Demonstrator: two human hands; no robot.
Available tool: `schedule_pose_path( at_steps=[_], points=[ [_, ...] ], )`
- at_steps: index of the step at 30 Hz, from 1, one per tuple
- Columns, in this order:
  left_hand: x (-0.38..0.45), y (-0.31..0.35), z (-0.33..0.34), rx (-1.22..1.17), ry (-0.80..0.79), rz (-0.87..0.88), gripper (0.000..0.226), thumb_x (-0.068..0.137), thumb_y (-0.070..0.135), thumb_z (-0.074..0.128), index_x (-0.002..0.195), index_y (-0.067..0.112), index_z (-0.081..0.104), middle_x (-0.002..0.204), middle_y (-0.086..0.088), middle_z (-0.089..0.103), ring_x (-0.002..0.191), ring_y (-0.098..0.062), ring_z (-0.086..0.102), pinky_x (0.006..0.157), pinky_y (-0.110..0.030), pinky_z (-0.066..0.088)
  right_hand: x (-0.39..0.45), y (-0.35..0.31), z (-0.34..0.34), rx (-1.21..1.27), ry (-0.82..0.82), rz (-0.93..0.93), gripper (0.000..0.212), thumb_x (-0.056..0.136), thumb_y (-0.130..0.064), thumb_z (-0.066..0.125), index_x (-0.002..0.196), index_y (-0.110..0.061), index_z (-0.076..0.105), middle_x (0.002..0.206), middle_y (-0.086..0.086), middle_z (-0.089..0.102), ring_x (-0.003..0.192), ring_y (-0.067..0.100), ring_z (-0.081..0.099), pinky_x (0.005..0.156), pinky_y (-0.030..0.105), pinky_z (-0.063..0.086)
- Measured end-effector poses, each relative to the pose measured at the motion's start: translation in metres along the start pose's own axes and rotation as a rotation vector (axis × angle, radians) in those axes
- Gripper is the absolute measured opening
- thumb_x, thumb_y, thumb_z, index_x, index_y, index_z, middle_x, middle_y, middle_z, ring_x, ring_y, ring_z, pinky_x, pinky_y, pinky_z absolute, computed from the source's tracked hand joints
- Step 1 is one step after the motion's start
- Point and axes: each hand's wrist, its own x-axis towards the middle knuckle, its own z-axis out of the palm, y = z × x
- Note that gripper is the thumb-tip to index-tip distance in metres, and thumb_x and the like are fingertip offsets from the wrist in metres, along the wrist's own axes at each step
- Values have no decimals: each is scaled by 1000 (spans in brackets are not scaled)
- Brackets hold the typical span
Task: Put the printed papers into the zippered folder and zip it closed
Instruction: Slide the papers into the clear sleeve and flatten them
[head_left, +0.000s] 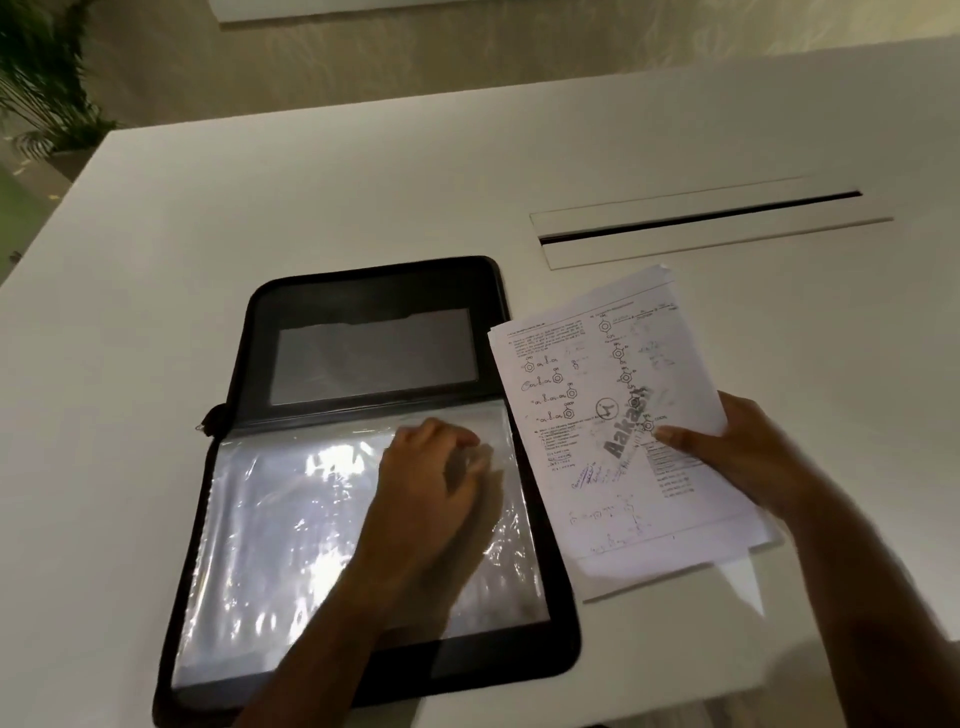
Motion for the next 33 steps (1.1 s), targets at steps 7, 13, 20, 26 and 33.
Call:
schedule_pose_path(
  at_steps=[7, 13, 20, 26, 33],
  points=[
    [-22, -9, 31, 131, -5, 7, 52, 89, 71, 58, 125, 33, 61, 132, 14, 54, 121, -8, 44, 104, -27, 23, 1, 14, -19, -49, -45, -10, 65, 59, -73, 90, 113, -40, 76, 103, -9, 84, 87, 17, 82, 81, 52, 66],
    [-22, -5, 36, 113, 108, 28, 16, 94, 48, 67, 101, 33, 67, 108, 18, 62, 101, -2, 51, 99, -33, 31, 0, 13, -38, -50, -112, 4, 65, 59, -68, 94, 113, -35, 77, 103, -3, 84, 87, 24, 83, 76, 51, 68],
    [-18, 8, 25, -40, 191, -81, 7, 95, 30, 73, 94, 24, 70, 91, 14, 71, 83, -9, 65, 97, -51, 51, -1, -4, -60, -52, -246, 49, 63, 52, -62, 98, 106, -36, 78, 104, 3, 84, 88, 31, 82, 71, 46, 67],
    [-17, 14, 22, -36, 243, -147, 11, 98, 34, 67, 95, 23, 69, 97, 11, 71, 87, -10, 63, 102, -32, 30, 3, -23, -77, -144, -381, 93, 41, 73, -38, 96, 108, -27, 77, 104, 7, 84, 87, 34, 82, 77, 57, 66],
    [-10, 17, 17, -55, 279, -117, 17, 97, 36, 66, 94, 20, 69, 97, 10, 72, 83, -9, 62, 104, -26, 30, 20, -40, -74, -208, -556, 124, 40, 72, -50, 95, 106, -37, 76, 109, 5, 83, 92, 32, 82, 73, 44, 68]
  ],
)
